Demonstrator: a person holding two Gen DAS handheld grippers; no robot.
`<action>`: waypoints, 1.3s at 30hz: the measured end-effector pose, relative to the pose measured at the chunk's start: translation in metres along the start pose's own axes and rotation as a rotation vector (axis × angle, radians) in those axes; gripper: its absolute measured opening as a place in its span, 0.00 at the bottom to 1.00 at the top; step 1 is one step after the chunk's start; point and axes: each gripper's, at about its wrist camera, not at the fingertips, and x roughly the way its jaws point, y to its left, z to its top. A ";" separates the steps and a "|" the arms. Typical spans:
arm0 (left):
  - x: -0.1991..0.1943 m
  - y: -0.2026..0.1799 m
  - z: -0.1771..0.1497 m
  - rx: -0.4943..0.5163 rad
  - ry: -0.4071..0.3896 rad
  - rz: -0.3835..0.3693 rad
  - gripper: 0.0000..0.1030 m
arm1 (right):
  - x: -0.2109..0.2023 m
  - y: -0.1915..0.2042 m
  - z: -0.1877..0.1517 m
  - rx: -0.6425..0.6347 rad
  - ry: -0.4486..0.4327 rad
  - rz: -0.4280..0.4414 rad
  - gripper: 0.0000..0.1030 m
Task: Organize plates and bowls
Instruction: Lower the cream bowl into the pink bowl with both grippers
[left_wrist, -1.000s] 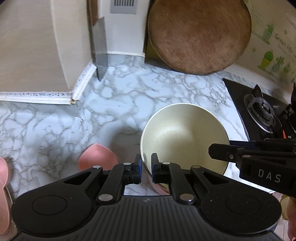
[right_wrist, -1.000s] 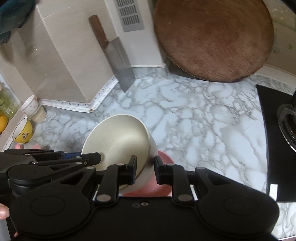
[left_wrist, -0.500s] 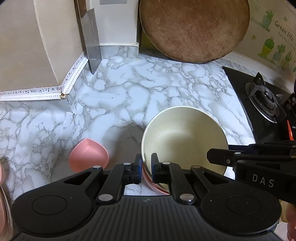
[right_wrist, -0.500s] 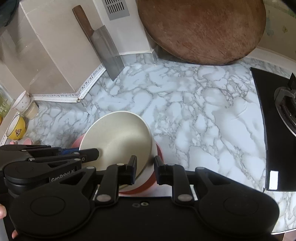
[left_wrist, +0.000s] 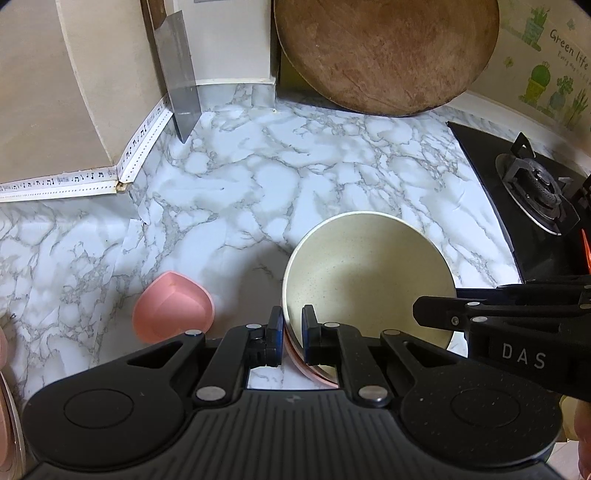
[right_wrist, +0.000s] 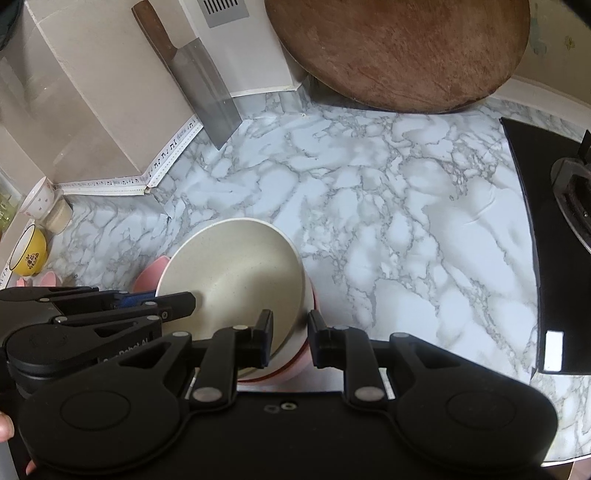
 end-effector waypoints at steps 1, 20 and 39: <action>0.000 0.000 0.000 0.001 0.001 0.001 0.08 | 0.000 0.001 0.000 -0.001 0.000 -0.002 0.21; 0.010 0.004 -0.003 -0.019 0.020 -0.011 0.08 | 0.000 -0.001 0.000 0.016 0.002 0.009 0.22; -0.002 0.010 -0.006 -0.026 -0.048 -0.039 0.10 | -0.012 0.003 -0.001 -0.035 -0.055 -0.025 0.23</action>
